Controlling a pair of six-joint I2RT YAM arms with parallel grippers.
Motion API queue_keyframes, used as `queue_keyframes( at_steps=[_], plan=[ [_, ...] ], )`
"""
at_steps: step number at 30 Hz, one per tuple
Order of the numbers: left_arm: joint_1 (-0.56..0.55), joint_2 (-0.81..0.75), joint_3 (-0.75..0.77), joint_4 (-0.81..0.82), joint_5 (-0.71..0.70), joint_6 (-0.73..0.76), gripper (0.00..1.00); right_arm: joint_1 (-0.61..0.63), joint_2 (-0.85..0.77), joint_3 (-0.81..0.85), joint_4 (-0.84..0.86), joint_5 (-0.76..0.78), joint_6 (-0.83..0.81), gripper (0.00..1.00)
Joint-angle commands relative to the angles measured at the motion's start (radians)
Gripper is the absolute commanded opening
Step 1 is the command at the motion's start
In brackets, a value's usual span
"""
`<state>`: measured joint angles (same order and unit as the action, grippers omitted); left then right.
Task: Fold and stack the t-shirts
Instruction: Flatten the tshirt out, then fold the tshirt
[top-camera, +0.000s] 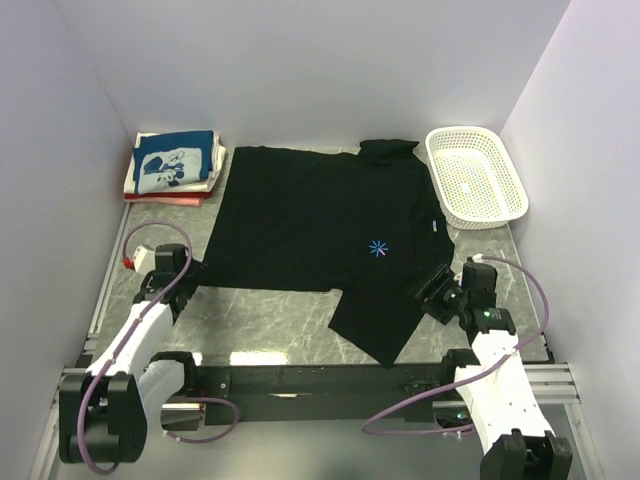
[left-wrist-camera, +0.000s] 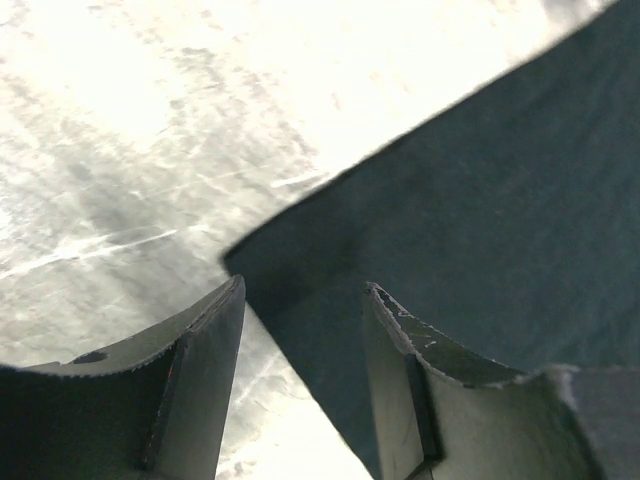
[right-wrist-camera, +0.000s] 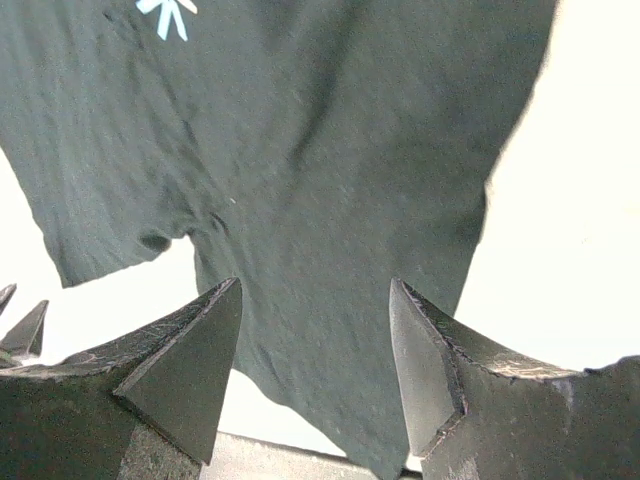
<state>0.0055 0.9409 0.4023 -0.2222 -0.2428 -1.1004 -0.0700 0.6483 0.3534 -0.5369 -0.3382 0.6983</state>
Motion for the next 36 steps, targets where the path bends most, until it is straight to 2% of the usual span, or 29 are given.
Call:
queue_keyframes(
  at_steps=[1, 7, 11, 12, 15, 17, 18, 20, 21, 22, 30, 36],
  plan=[
    [-0.035, 0.056, 0.009, -0.002, -0.094, -0.059, 0.55, 0.007, 0.004, 0.013, -0.054, -0.015, -0.002, 0.67],
    [-0.081, 0.144, 0.021, -0.005, -0.144, -0.111, 0.55, 0.039, 0.060, -0.005, -0.026, -0.007, 0.004, 0.67],
    [-0.095, 0.176, 0.027, -0.014, -0.190, -0.133, 0.55, 0.172, 0.103, -0.021, 0.008, 0.060, 0.059, 0.67],
    [-0.095, 0.189, 0.026, -0.003, -0.196, -0.134, 0.54, 0.232, 0.114, -0.024, 0.024, 0.074, 0.094, 0.67],
    [-0.095, 0.225, 0.023, 0.030, -0.190, -0.130, 0.49, 0.298, 0.122, -0.036, 0.032, 0.114, 0.136, 0.67],
    [-0.098, 0.245, 0.029, 0.046, -0.191, -0.131, 0.38, 0.311, 0.113, -0.037, 0.012, 0.139, 0.147, 0.66],
    [-0.099, 0.262, 0.033, 0.049, -0.194, -0.128, 0.28, 0.321, 0.097, -0.039, 0.003, 0.145, 0.158, 0.66],
    [-0.101, 0.274, 0.043, 0.049, -0.204, -0.122, 0.17, 0.337, 0.077, -0.044, -0.021, 0.160, 0.170, 0.66],
    [-0.101, 0.277, 0.046, 0.047, -0.213, -0.119, 0.07, 0.349, 0.059, -0.047, -0.032, 0.168, 0.181, 0.66],
    [-0.101, 0.277, 0.050, 0.046, -0.219, -0.119, 0.01, 0.372, 0.051, -0.050, -0.044, 0.179, 0.185, 0.65],
    [-0.101, 0.222, 0.047, 0.057, -0.234, -0.107, 0.01, 0.429, 0.056, -0.028, -0.181, 0.218, 0.179, 0.65],
    [-0.101, 0.202, 0.056, 0.053, -0.243, -0.093, 0.01, 0.568, 0.088, -0.080, -0.190, 0.203, 0.263, 0.63]
  ],
)
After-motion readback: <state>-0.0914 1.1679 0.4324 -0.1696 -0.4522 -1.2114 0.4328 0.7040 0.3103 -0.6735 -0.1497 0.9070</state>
